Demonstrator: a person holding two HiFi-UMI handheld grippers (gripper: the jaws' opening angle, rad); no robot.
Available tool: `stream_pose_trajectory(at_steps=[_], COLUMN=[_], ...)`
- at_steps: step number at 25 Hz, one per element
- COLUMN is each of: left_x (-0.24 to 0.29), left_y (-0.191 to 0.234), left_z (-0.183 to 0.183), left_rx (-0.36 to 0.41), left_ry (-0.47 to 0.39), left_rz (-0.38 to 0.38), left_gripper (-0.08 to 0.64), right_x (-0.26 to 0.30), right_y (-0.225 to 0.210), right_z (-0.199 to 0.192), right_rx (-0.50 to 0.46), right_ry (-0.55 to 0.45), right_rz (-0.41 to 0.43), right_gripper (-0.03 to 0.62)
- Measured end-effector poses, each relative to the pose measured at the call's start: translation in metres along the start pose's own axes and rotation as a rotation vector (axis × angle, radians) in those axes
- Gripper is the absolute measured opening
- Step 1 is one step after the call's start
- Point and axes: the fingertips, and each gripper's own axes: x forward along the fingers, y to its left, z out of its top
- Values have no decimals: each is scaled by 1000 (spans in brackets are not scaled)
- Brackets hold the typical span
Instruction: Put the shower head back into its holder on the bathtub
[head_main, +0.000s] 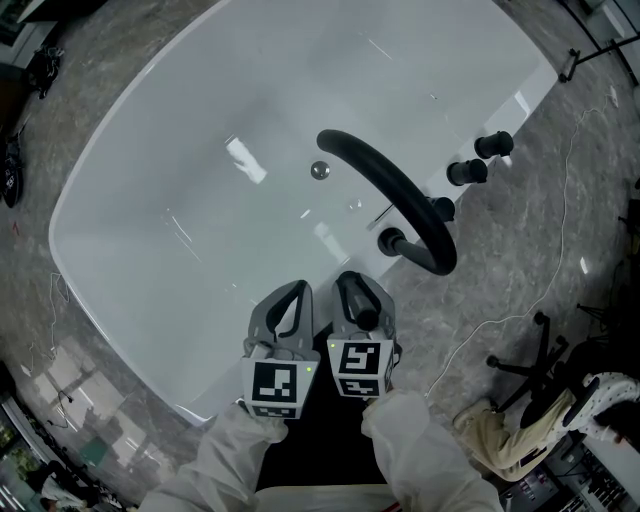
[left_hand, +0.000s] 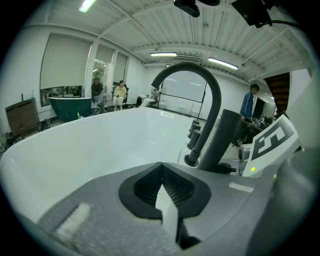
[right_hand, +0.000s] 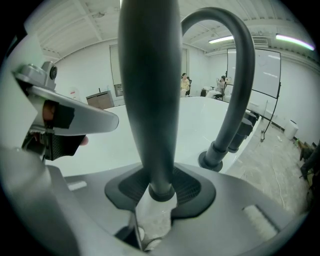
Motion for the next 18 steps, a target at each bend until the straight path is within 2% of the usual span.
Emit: stream_pose_trajectory(at_steps=[4,8,10,14,18], left_x=[-1,-4,-5,-9,-17], left_y=[-1,1,0,-6,-9], left_z=[-1,-6,-6,-4,1], left_rx=[4,7,8,17,33], left_ry=[1,10,12,6,4], left_rz=[1,10,11,15,20], left_gripper=[-8,-8,-8,-8,-8], right_x=[0,-2,-5,-20,-46], right_y=[-2,-2,-2,-4,-6], right_z=[5,3,0,-3,3], right_rx=[22,62,59,57,76], right_ry=[-40,-34,-19,-24,-55], right_rz=[5,39,49,68,81], right_gripper=[145,203,207,201,158])
